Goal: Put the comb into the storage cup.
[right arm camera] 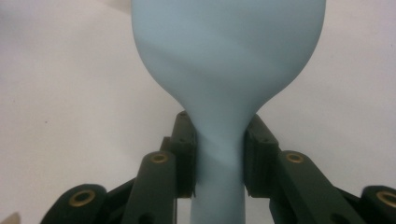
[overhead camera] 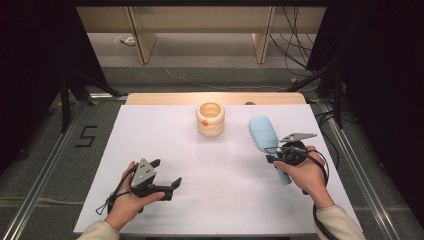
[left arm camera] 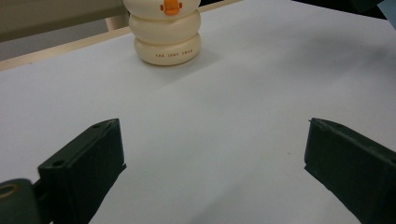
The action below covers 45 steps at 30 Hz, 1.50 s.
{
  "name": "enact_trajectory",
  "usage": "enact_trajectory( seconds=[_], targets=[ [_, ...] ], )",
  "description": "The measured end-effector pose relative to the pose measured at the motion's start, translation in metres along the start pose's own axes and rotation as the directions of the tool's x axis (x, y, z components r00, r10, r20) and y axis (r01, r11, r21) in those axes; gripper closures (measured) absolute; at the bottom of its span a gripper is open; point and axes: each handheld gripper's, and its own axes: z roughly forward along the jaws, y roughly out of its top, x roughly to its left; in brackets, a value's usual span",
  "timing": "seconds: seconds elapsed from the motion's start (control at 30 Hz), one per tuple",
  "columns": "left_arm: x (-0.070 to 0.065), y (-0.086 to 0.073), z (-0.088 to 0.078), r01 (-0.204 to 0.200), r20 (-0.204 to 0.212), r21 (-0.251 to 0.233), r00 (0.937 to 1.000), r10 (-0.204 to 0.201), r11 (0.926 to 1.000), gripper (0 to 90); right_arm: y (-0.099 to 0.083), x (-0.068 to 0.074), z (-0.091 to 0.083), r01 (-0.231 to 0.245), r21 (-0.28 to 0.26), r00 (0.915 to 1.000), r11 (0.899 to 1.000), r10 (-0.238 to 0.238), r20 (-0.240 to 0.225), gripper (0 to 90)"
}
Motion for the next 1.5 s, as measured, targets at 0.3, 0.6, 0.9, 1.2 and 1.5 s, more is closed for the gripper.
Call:
enact_trajectory(
  seconds=[0.3, 0.6, 0.9, 1.2, 1.5],
  targets=[
    [0.000, 0.000, 0.000, -0.001, -0.003, -0.001, 1.0000, 0.001, 1.0000, 4.3, 0.002, 0.008, -0.001, 0.015, -0.092, 0.9998, 0.996, -0.016, -0.010, 70.5],
    [0.001, 0.000, 0.000, 0.002, -0.005, -0.004, 1.0000, -0.002, 1.0000, 4.3, 0.003, 0.014, 0.001, 0.020, -0.149, 0.9995, 0.989, -0.023, -0.021, 70.5],
    [0.002, 0.002, 0.000, 0.016, -0.002, -0.016, 0.9999, -0.016, 0.9997, 4.7, 0.005, 0.025, 0.004, 0.026, -0.211, 0.9987, 0.977, -0.035, -0.037, 70.5],
    [0.004, 0.008, -0.001, 0.031, 0.003, -0.022, 0.9995, -0.031, 0.9993, 4.3, 0.007, 0.040, 0.009, 0.047, -0.250, 0.9963, 0.967, -0.063, -0.058, 70.5],
    [-0.002, 0.030, -0.002, 0.036, 0.023, -0.064, 0.9991, -0.034, 0.9973, 0.0, 0.009, 0.056, 0.015, 0.063, -0.277, 0.9931, 0.959, -0.087, -0.078, 70.5]
  ],
)
